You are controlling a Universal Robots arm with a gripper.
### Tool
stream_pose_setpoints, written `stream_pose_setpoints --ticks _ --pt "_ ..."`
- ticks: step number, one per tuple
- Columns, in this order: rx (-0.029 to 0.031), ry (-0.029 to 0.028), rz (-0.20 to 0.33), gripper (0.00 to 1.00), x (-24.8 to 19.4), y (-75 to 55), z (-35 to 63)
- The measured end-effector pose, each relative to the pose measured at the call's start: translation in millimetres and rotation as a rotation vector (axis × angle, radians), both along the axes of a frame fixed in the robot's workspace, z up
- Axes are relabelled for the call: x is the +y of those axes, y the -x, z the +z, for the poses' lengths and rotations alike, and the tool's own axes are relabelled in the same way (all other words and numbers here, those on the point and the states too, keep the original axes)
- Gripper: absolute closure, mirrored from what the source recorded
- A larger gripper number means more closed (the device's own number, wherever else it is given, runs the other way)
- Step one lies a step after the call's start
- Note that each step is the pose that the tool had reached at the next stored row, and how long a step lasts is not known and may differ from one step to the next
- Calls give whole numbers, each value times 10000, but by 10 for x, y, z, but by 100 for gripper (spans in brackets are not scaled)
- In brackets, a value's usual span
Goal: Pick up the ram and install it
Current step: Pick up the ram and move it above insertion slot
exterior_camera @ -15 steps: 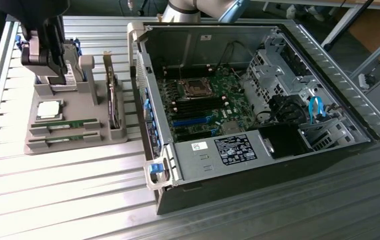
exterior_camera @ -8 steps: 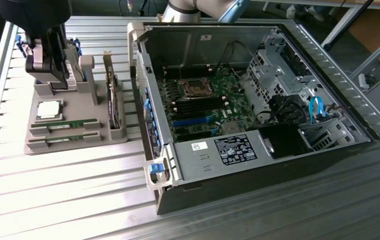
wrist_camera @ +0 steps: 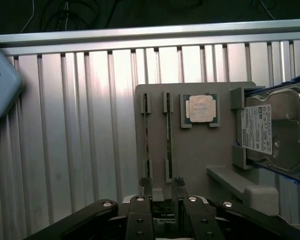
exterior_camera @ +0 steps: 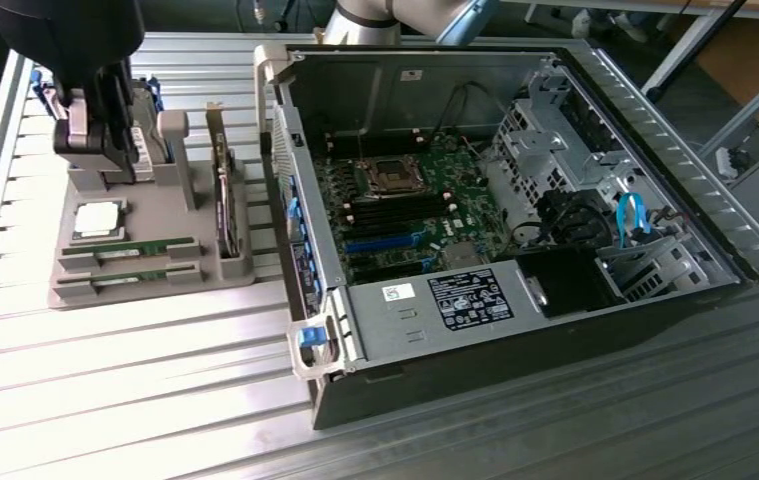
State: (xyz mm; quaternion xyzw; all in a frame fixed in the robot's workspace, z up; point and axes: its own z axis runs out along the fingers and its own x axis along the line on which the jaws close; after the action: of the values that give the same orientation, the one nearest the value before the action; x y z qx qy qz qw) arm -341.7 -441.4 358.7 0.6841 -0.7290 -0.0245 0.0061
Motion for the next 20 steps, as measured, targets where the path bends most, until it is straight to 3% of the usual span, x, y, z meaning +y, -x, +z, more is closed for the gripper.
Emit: stream_pose_setpoints --ticks 20 --pt "1 1 19 71 0 42 -179"
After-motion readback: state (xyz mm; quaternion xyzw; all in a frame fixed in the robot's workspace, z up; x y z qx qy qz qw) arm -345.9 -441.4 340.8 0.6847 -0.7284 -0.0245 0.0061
